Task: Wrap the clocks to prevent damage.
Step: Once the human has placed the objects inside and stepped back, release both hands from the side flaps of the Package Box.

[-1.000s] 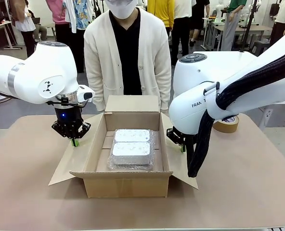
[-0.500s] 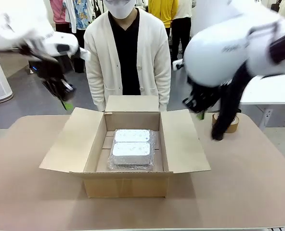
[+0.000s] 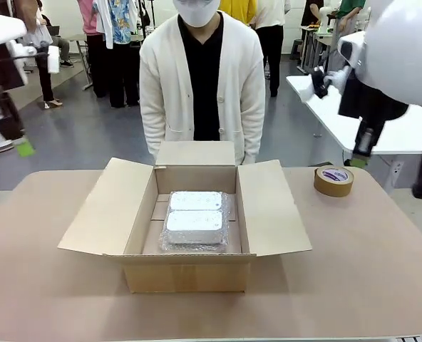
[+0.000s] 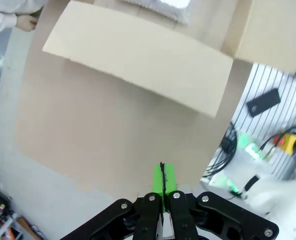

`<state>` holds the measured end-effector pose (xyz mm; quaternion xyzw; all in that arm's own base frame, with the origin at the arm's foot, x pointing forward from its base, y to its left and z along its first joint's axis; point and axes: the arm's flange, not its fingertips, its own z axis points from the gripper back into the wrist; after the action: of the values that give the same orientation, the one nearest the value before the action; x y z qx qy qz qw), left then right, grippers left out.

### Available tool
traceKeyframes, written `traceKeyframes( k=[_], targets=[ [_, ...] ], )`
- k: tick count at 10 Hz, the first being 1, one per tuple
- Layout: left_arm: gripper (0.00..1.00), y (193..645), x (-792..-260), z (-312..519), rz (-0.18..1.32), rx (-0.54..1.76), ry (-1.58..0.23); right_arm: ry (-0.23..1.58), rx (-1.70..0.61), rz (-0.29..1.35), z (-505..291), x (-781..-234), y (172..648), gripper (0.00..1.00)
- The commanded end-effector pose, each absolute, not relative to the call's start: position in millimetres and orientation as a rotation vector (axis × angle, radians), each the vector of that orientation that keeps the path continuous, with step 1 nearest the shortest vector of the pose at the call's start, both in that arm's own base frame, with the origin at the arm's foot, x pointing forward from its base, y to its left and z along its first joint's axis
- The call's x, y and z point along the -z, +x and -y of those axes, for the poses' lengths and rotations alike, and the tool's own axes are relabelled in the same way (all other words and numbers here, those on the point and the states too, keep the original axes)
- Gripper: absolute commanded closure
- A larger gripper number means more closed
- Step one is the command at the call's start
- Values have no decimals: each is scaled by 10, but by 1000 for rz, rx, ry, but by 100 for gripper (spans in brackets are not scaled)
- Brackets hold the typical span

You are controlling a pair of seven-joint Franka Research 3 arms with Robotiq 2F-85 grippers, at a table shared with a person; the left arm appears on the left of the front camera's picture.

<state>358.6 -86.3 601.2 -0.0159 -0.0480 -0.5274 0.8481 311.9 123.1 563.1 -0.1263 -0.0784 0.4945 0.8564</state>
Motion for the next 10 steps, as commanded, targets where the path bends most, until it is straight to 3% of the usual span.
traceKeyframes(
  k=[1, 4, 6, 7, 10],
  targets=[
    [100, 3559, -5811, 792, 157, 1202, 29, -247, -1128, 137, -1064, -5423, 3085, 99],
    [100, 3594, -5640, 750, 154, 1226, 16, -119, -1160, 91, -920, -5283, 3142, 99],
    [100, 3608, -5516, 739, 76, 1295, 54, -76, -1165, 89, -847, -5255, 3160, 99],
    [100, 3599, -5425, 810, 46, 1316, 76, -155, -1145, 98, -900, -5287, 3137, 99],
    [100, 3605, -5567, 773, 104, 1235, 31, -155, -1145, 98, -900, -5287, 3137, 99]
  ],
)
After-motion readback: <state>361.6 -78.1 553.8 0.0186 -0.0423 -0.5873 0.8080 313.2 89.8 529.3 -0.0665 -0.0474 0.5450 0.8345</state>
